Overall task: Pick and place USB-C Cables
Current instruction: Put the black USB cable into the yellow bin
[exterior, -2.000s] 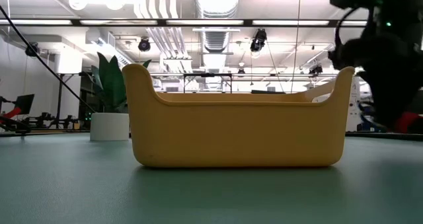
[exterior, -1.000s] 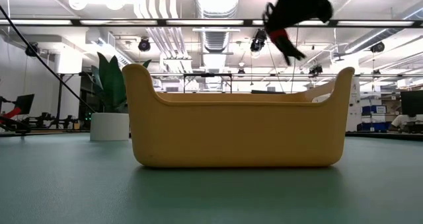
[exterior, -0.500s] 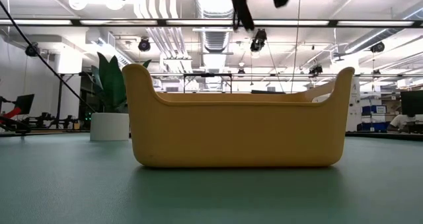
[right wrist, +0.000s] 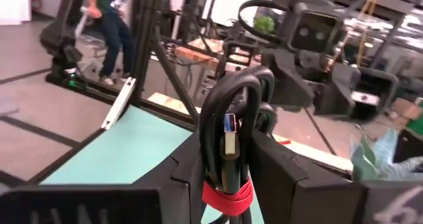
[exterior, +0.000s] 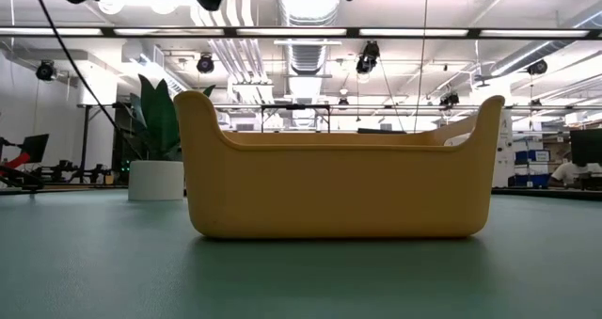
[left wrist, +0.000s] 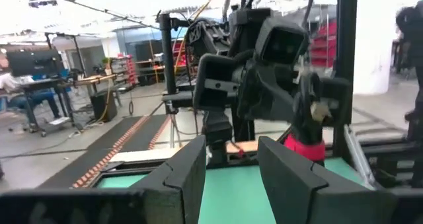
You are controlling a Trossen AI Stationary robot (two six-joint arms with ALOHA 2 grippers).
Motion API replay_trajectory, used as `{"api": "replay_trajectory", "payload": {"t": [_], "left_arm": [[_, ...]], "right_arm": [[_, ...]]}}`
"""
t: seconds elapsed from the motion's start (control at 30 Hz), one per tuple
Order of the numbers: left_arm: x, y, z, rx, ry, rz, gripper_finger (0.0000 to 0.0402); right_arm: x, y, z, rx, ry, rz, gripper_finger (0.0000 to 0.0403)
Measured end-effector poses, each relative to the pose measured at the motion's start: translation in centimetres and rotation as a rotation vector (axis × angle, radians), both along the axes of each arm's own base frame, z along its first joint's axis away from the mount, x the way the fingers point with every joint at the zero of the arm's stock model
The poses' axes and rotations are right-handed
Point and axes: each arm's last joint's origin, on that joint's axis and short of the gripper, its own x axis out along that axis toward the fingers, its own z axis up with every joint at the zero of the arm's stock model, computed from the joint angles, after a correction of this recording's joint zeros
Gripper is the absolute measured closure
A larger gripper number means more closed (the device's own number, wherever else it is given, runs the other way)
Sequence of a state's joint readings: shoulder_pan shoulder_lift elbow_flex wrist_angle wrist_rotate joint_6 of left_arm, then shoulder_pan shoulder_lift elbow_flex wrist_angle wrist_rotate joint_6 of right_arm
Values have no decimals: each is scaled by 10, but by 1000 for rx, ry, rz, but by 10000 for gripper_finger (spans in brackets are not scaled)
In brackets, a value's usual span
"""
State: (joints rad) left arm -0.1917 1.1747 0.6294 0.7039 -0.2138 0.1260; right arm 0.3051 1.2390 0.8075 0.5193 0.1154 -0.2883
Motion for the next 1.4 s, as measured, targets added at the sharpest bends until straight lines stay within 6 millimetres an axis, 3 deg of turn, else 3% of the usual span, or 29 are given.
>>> {"api": "replay_trajectory", "payload": {"t": [0.23, 0.53, 0.63, 1.03, 1.27, 1.4], "left_arm": [[24, -6, -10, -32, 37, -42, 270], [42, -11, -11, -74, 44, -95, 172], [54, -14, -16, -68, 53, -126, 157], [94, -24, -30, -51, 81, -189, 155], [99, -26, -34, -49, 93, -192, 156], [99, -27, -36, -49, 94, -195, 179]], "right_arm": [[-6, -4, 0, -18, -40, 80, 308], [-13, -10, -6, -72, -41, 70, 308], [-11, -13, -10, -78, -25, 56, 308], [-12, -16, -13, -78, -17, 88, 308], [-12, -16, -13, -84, -23, 88, 307], [-12, -16, -13, -85, -20, 88, 307]]}}
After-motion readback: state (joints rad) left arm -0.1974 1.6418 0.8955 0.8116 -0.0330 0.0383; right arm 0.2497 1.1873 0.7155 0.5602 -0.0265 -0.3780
